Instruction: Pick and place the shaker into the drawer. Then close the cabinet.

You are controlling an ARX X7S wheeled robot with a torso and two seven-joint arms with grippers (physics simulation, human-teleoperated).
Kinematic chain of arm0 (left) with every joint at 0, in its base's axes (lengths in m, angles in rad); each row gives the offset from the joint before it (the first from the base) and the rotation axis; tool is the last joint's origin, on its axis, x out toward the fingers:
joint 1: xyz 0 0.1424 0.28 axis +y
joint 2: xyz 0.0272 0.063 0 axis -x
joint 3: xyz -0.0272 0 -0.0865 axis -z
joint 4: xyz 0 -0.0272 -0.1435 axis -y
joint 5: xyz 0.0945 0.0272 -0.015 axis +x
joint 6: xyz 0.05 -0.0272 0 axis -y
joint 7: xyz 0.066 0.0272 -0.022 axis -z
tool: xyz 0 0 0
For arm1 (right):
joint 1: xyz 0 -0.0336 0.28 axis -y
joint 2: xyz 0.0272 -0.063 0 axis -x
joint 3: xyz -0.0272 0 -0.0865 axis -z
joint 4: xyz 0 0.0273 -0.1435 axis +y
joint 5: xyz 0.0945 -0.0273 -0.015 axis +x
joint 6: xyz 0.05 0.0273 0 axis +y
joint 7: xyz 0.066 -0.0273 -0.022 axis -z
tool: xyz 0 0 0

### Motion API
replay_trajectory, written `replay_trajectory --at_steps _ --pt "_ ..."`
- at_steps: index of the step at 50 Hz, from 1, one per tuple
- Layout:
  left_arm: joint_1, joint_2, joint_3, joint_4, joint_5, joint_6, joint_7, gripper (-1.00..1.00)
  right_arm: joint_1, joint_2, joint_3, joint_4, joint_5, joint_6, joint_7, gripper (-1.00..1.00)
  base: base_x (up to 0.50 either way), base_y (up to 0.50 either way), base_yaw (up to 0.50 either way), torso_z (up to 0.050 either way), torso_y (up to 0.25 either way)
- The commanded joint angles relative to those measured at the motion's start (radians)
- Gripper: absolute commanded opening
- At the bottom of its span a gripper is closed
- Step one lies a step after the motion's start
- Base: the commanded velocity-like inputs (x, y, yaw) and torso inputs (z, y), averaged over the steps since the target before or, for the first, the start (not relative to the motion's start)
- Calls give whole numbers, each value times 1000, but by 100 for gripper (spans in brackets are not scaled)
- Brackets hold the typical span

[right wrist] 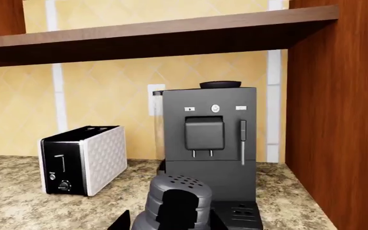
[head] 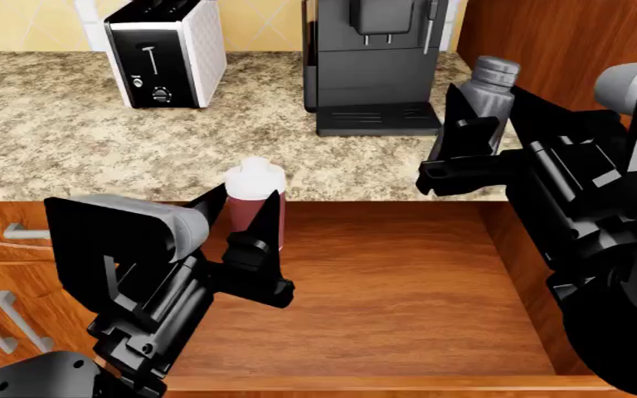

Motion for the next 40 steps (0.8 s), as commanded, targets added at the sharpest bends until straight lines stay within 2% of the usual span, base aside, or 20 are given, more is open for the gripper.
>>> replay_trajectory --at_steps 1,10,18,28,40 --pt "-2 -3 -3 -2 -10 7 1 -100 6 13 -30 -13 -6 7 -4 -100 0 0 0 0 0" --pt "-54 -14 18 -32 -60 -60 12 -100 57 29 -66 10 98 84 64 -100 0 0 0 0 0" --pt "-238 13 111 -206 -141 -301 98 -100 90 38 -71 34 183 111 140 -100 0 0 0 0 1" --pt "-391 68 226 -468 -75 -512 275 -100 100 52 -67 32 233 100 182 -100 0 0 0 0 0" --pt "-448 115 321 -625 30 -583 428 -100 75 67 -54 18 246 73 194 -100 0 0 0 0 0"
